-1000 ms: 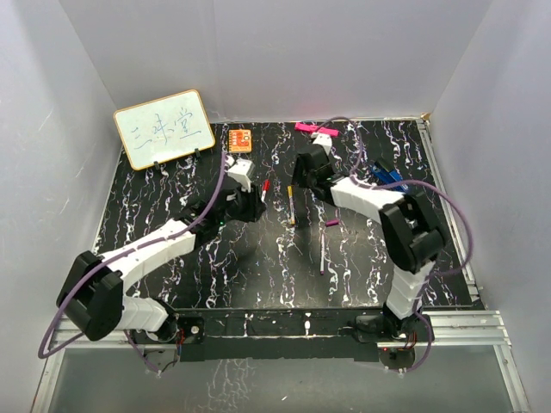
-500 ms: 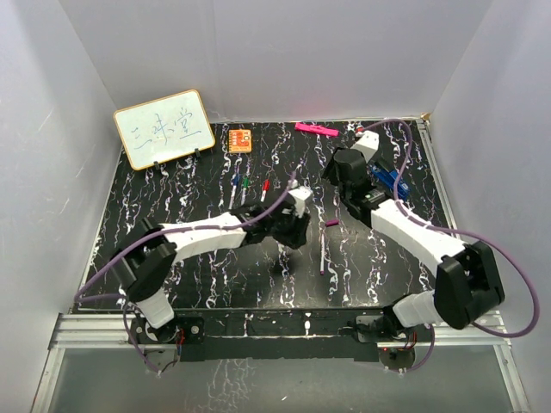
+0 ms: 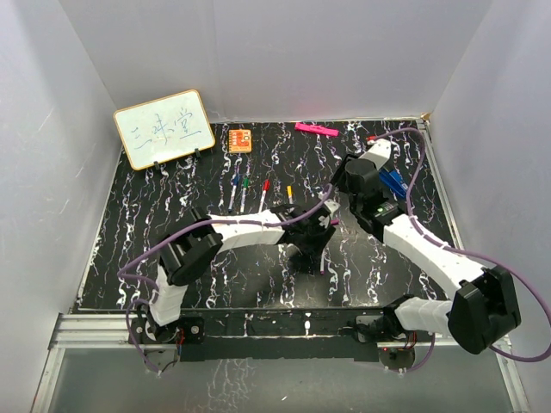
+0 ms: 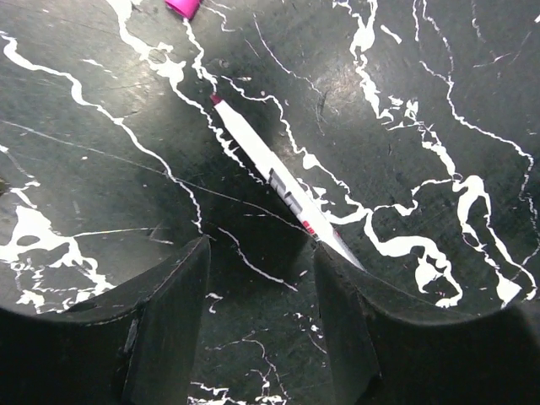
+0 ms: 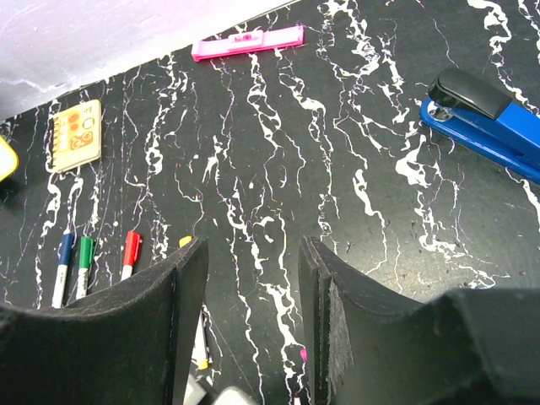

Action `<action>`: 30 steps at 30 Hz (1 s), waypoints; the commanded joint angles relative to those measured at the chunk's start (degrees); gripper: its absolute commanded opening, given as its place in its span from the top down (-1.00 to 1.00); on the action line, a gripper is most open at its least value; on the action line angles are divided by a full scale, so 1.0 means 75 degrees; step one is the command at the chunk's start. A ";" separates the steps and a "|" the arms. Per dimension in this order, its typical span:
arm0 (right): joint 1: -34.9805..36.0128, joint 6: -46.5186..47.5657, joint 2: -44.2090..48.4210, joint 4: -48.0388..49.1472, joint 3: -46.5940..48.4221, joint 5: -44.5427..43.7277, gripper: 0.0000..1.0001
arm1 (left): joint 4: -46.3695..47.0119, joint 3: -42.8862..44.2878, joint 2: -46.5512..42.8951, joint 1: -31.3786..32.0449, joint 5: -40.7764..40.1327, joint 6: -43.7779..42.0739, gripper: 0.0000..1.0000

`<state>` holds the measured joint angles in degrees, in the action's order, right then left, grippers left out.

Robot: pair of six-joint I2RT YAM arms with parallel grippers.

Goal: Insert the pens into the pen caps

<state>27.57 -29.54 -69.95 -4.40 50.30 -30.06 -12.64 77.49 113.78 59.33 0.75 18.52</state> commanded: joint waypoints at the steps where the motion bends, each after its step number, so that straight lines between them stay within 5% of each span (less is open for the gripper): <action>1: -0.0055 0.0217 0.0390 0.0515 -0.0064 -0.0040 0.10 | -0.0518 0.0532 0.0203 0.0197 -0.0218 0.0015 -0.03; 30: -0.0044 0.0294 0.1366 0.0517 -0.0649 -0.0369 0.13 | 0.0071 0.1618 0.0855 0.0511 -0.0157 0.0167 -0.14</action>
<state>26.81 -28.05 -63.20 -1.54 46.02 -32.18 -14.35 86.11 119.81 62.28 -0.67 19.35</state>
